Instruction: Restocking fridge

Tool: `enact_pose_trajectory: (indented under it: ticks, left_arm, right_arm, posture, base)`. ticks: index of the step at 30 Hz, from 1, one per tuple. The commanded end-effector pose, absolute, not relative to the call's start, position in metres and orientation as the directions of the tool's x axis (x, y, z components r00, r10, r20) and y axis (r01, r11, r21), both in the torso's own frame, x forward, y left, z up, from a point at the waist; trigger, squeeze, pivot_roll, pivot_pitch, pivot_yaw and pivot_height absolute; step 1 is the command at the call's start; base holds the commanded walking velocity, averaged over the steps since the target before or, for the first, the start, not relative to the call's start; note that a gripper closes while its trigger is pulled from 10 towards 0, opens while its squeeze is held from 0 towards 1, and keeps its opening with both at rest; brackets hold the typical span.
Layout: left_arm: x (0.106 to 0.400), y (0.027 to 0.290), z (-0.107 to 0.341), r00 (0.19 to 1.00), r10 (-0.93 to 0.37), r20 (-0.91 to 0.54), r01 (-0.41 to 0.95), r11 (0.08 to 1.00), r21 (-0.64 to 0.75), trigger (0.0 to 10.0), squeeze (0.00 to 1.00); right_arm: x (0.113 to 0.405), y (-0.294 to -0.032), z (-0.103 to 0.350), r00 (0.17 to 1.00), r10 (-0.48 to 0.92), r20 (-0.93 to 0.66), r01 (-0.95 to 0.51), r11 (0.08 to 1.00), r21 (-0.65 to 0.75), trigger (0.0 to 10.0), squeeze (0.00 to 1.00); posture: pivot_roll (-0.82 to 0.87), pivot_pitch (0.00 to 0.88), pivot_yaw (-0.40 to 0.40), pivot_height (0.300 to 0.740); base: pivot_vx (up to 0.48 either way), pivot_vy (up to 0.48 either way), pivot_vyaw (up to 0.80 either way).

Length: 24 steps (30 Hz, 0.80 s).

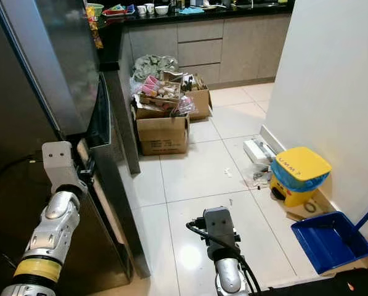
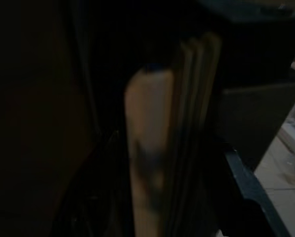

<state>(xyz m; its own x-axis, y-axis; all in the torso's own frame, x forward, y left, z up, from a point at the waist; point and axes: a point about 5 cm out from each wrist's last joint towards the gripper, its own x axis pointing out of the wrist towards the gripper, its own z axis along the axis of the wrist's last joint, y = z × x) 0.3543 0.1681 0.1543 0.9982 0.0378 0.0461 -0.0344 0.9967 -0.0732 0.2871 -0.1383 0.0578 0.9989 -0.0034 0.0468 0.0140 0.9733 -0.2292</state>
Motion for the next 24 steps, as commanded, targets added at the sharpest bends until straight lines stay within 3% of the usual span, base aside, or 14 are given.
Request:
enact_pose_trajectory:
  ticks: [1, 4, 8, 14, 19, 24]
  left_arm:
    - [0.354, 0.131, 0.156, 0.994, -0.103, 0.044, 0.107, 0.988, -0.109, 10.0, 0.00]
    - [0.352, 0.097, 0.159, 0.976, -0.214, 0.051, 0.219, 0.964, -0.148, 10.0, 0.00]
    - [0.351, 0.079, 0.162, 0.962, -0.266, 0.061, 0.273, 0.948, -0.163, 10.0, 0.00]
    - [0.355, 0.032, 0.185, 0.897, -0.424, 0.125, 0.440, 0.884, -0.158, 10.0, 0.00]
    - [0.356, 0.030, 0.194, 0.879, -0.454, 0.144, 0.473, 0.868, -0.150, 10.0, 0.00]
    - [0.343, 0.056, 0.184, 0.856, -0.506, 0.109, 0.514, 0.855, -0.065, 10.0, 0.00]
  right_arm:
    - [0.288, -0.135, 0.061, 0.998, 0.010, 0.069, 0.005, 0.975, -0.220, 10.0, 0.00]
    - [0.289, -0.133, 0.062, 0.997, 0.014, 0.074, 0.003, 0.976, -0.219, 10.0, 0.00]
    - [0.289, -0.133, 0.063, 0.997, 0.015, 0.076, 0.002, 0.976, -0.219, 10.0, 0.00]
    - [0.287, -0.134, 0.060, 0.997, 0.013, 0.070, 0.003, 0.975, -0.222, 10.0, 0.00]
    - [0.287, -0.132, 0.060, 0.997, 0.012, 0.072, 0.004, 0.976, -0.219, 10.0, 0.00]
    - [0.285, -0.133, 0.061, 0.997, 0.002, 0.076, 0.014, 0.977, -0.212, 10.0, 0.00]
  posture:
    - [-0.09, 0.065, 0.068, 0.740]
    - [-0.10, 0.061, 0.066, 0.740]
    - [-0.10, 0.061, 0.067, 0.740]
    - [-0.10, 0.067, 0.076, 0.740]
    - [-0.10, 0.075, 0.084, 0.740]
    - [-0.10, 0.085, 0.087, 0.740]
  base:
    - [0.000, 0.000, 0.00]
    - [0.000, 0.000, 0.00]
    - [0.000, 0.000, 0.00]
    - [0.000, 0.000, 0.00]
    - [0.000, 0.000, 0.00]
    - [0.000, 0.000, 0.00]
